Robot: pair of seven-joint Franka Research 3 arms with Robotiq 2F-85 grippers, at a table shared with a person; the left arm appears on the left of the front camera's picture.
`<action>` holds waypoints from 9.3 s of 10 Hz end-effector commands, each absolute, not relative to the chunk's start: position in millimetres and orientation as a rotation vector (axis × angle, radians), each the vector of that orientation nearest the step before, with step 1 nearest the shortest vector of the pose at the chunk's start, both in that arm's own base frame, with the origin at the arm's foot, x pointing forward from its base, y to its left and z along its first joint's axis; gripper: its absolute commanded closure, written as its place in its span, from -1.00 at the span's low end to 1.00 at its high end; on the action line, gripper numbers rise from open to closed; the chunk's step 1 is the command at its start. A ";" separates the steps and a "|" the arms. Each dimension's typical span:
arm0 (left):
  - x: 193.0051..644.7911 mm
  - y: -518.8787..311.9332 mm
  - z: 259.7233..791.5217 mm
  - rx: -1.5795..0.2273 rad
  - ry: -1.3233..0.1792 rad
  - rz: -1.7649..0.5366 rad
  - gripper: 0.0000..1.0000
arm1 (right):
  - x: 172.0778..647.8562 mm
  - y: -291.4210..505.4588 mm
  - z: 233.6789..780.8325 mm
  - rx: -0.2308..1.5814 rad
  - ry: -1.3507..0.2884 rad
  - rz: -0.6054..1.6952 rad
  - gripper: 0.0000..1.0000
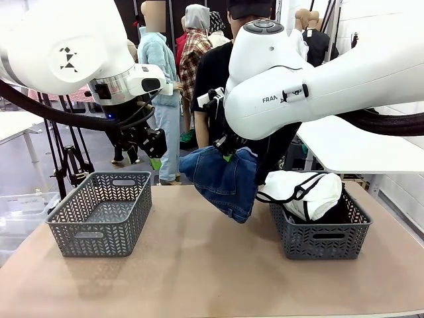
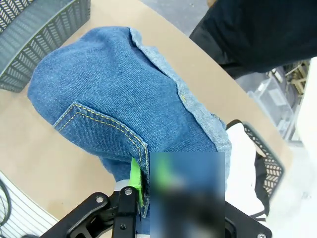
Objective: Sort the tops and bottoms.
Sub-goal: Sort the clothes according to human instructions.
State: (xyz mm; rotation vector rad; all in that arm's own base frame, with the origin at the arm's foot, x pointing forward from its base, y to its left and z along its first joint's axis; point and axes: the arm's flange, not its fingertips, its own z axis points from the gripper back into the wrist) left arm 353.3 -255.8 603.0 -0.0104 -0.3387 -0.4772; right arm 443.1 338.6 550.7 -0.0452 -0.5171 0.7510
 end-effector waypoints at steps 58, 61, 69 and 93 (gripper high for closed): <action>351.1 -252.4 601.7 -0.022 -0.335 -0.470 -0.37 | 559.3 119.5 414.1 0.086 -0.062 0.173 1.00; 351.1 -252.4 601.7 -0.022 -0.335 -0.470 -0.37 | 568.1 128.1 375.1 0.083 0.067 0.193 1.00; 351.1 -252.4 601.7 -0.022 -0.335 -0.470 -0.37 | 565.7 128.9 344.4 0.148 0.162 0.201 1.00; 351.1 -252.4 601.7 -0.022 -0.335 -0.470 -0.37 | 520.8 113.9 477.1 0.093 -0.136 0.171 -1.00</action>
